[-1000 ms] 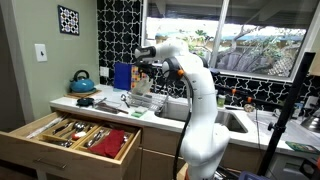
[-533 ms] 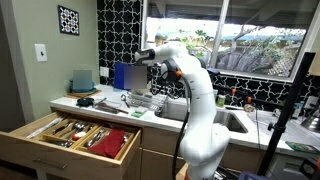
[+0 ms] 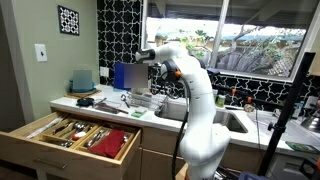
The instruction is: Pick up the plate from the dish rack, turn it one hundred and eighty degrees clockwise and put it back in the dish rack
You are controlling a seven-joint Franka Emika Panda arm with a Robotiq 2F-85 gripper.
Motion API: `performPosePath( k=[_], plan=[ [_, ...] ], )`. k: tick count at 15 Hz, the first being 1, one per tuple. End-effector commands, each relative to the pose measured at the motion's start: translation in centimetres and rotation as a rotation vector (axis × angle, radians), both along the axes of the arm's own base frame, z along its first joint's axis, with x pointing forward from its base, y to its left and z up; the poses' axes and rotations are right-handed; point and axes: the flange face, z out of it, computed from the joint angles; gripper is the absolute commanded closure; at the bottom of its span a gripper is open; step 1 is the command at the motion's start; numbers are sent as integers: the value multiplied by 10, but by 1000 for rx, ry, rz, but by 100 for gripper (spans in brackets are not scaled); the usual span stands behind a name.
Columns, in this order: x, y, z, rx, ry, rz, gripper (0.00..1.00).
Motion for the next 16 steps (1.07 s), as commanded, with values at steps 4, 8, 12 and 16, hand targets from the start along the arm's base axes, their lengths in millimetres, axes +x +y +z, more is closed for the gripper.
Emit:
performPosePath(
  k=[4, 8, 12, 16],
  plan=[
    [2, -6, 13, -2, -28, -16, 94],
    [-2, -3, 33, -9, -39, 11, 94],
    [-7, 2, 65, -30, -62, 19, 94],
    [-6, 2, 74, -36, -55, 20, 94]
  ],
)
